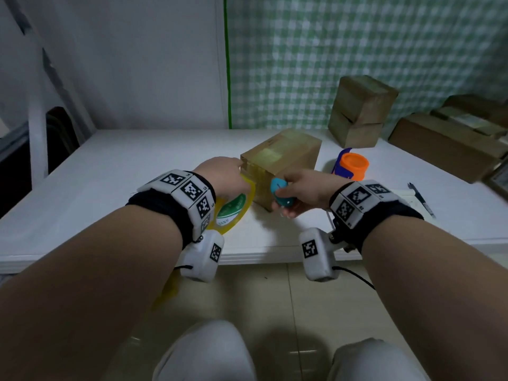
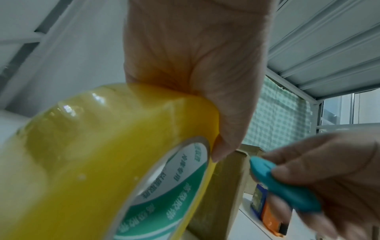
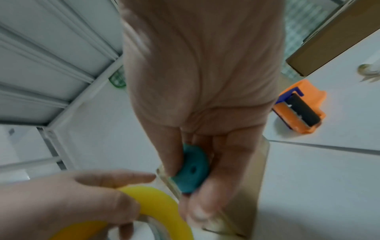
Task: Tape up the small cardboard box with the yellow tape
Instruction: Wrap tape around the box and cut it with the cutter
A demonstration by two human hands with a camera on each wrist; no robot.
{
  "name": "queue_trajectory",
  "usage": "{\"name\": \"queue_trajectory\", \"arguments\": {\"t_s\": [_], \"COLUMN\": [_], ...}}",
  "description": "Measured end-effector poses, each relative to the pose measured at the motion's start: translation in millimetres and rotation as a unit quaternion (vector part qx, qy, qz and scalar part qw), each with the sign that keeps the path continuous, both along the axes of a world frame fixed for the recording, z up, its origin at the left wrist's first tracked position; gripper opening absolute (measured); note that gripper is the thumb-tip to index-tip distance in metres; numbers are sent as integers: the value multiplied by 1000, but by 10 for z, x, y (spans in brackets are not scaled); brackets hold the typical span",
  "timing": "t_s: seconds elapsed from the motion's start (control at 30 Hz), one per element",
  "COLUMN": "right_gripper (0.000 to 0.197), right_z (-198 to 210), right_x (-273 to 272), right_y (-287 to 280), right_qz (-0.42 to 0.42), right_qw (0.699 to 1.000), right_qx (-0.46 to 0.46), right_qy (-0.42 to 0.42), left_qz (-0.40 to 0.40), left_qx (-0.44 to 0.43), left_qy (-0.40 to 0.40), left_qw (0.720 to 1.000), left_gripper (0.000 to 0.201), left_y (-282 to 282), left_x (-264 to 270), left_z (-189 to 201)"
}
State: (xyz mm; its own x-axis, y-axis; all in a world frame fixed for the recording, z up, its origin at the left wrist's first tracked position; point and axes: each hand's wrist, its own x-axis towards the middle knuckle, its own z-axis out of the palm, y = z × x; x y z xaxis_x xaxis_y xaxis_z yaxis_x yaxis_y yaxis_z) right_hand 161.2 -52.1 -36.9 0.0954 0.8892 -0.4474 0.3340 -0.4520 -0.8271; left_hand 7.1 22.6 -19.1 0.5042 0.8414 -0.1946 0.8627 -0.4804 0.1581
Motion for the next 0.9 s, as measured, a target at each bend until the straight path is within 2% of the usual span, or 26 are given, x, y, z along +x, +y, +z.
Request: {"name": "queue_trajectory", "arguments": {"t_s": [0.07, 0.23, 0.33, 0.4, 0.5, 0.63, 0.7, 0.83, 0.9], "right_gripper": [5, 30, 36, 34, 29, 10, 17, 3, 4], "right_z": [112, 255, 258, 229, 176, 174, 190, 240, 261], "right_x": [-18, -98, -168, -201, -218, -241, -253, -311, -334], "right_y": [27, 207, 334, 402, 481, 535, 541, 524, 526], "right_qz": [8, -35, -21, -2, 6, 36, 54, 94, 106], "right_qw": [999, 990, 982, 974, 976, 963, 947, 913, 900], "right_qx": [32, 136, 158, 155, 133, 132, 133, 118, 104], "right_qy": [15, -22, -103, -162, -171, -232, -287, -379, -409], "left_qz": [3, 16, 31, 29, 45, 109, 126, 123, 123], "left_qx": [-2, -58, -92, -111, -149, -214, -231, -240, -247], "left_qy": [-1, -33, -64, -70, -99, -174, -193, -201, -201], "left_qw": [1000, 998, 993, 991, 983, 955, 945, 942, 940], "left_gripper": [60, 59, 53, 43, 39, 31, 23, 36, 37], "left_y": [7, 68, 104, 129, 160, 198, 191, 180, 182], "left_x": [-8, -23, -34, -55, -101, -153, -157, -128, -116], "left_z": [14, 65, 117, 137, 132, 118, 137, 146, 151]}}
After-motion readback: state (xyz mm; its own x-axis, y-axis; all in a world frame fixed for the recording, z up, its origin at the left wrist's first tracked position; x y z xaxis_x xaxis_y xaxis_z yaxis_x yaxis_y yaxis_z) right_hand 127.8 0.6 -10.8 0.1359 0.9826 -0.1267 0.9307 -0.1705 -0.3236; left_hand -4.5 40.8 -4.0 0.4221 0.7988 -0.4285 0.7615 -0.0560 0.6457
